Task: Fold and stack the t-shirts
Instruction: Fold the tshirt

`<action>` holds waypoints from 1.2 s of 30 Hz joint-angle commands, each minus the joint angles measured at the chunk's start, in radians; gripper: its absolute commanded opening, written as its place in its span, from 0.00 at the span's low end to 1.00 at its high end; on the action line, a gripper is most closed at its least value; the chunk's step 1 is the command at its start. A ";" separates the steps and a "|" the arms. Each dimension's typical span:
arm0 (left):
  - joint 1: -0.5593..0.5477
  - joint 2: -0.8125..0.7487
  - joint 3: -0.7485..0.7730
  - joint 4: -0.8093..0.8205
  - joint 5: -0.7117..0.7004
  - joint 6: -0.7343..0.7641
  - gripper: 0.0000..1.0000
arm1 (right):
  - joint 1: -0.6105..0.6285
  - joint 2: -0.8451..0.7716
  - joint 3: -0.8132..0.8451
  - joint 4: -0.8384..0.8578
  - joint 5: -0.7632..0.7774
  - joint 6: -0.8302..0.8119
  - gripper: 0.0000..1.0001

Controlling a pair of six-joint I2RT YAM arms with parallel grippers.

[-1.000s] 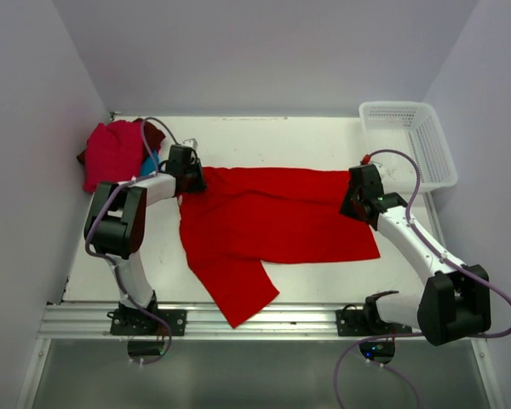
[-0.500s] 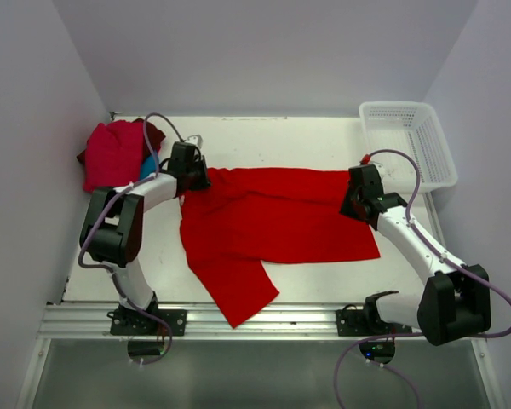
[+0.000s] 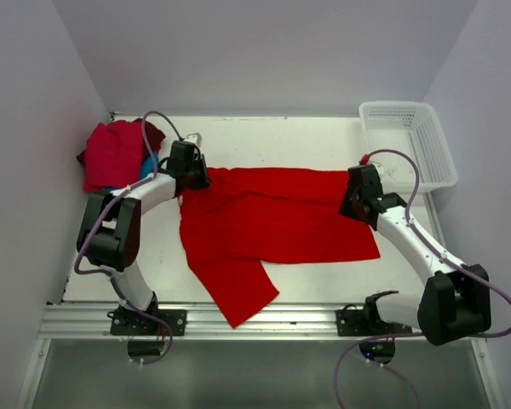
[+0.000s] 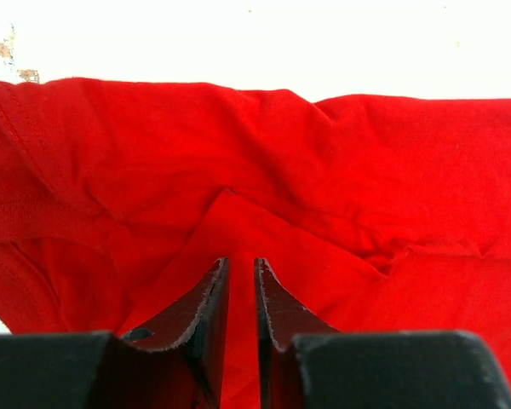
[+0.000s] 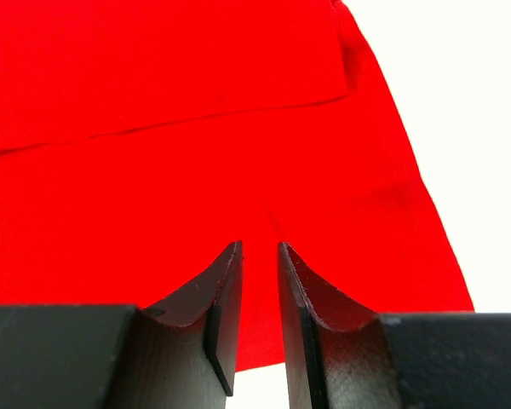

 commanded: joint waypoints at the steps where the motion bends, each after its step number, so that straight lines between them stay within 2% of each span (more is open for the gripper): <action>1: -0.003 -0.019 0.019 0.003 -0.010 0.014 0.22 | 0.006 -0.004 -0.012 0.017 0.008 -0.002 0.27; 9: -0.003 -0.009 0.021 0.014 -0.004 0.016 0.20 | 0.006 -0.002 -0.012 0.017 0.009 -0.004 0.27; 19: -0.003 0.080 0.045 0.022 -0.030 0.014 0.21 | 0.006 -0.012 -0.021 0.017 0.012 -0.007 0.27; 22: -0.003 0.081 0.044 0.026 -0.027 0.013 0.15 | 0.006 -0.013 -0.021 0.015 0.014 -0.007 0.27; 23: -0.003 0.077 0.044 0.026 -0.027 0.013 0.06 | 0.006 -0.013 -0.021 0.015 0.014 -0.007 0.27; 24: -0.003 0.074 0.044 0.026 -0.027 0.014 0.00 | 0.006 -0.013 -0.021 0.017 0.015 -0.007 0.27; 36: -0.004 -0.001 0.029 0.029 -0.022 0.011 0.00 | 0.006 -0.010 -0.024 0.022 0.012 -0.007 0.26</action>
